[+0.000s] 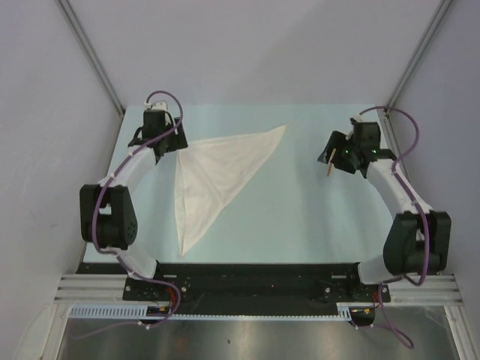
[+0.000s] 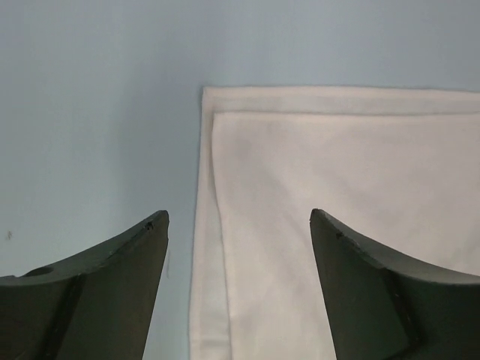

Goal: Fold the napkin, place the utensils inside, and roll it up
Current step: Fold the napkin

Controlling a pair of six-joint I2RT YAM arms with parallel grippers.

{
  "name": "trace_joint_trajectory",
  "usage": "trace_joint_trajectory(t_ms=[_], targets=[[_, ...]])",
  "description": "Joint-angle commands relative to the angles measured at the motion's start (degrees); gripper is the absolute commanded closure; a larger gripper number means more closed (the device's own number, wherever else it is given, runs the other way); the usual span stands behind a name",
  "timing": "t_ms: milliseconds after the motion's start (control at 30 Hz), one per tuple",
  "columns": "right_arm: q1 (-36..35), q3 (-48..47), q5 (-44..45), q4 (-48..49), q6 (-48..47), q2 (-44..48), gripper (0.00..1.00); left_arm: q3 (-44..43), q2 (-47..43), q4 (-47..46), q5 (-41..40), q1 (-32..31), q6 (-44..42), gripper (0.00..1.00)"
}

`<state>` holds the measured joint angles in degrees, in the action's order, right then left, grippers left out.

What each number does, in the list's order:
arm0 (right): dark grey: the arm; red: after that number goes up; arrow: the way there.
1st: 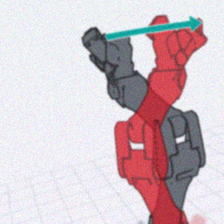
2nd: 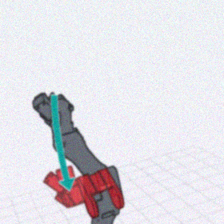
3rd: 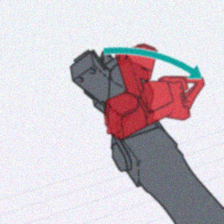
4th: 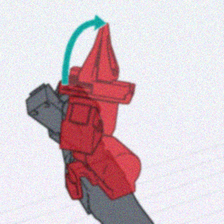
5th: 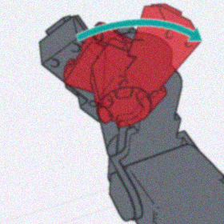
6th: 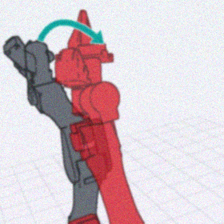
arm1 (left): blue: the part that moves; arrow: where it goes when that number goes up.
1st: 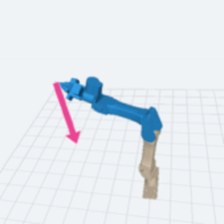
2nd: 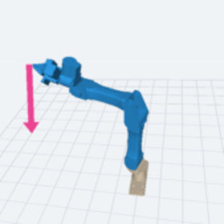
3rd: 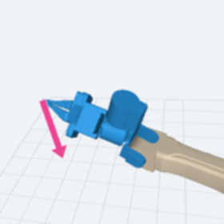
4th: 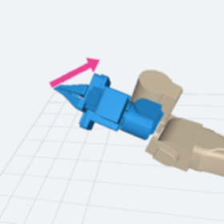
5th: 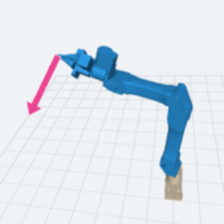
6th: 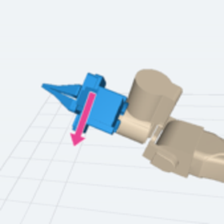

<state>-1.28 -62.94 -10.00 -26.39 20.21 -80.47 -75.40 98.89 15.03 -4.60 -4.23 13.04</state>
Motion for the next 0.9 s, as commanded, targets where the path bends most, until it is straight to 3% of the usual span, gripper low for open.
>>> trace_joint_trajectory(t_ms=[0, 233, 467, 867], targets=[[-4.7, -10.1, -2.1, 8.2, 0.3, -10.7, 0.29, 14.0, -11.2, -4.1, -0.8, -4.5, 6.6, 0.20], [-6.3, -29.9, -11.3, 13.8, 0.4, -38.1, 0.40, 28.5, -25.8, -3.3, 0.7, -13.7, 13.5, 0.22], [-6.1, -49.7, -15.5, 13.1, 2.3, -55.7, 0.47, 36.5, -35.0, 1.8, -0.2, -19.3, 19.2, 0.25], [-5.8, -60.3, -15.0, 12.0, 3.6, -66.0, 0.53, 42.9, -38.1, 3.7, 2.1, -21.0, 23.6, 0.28]])
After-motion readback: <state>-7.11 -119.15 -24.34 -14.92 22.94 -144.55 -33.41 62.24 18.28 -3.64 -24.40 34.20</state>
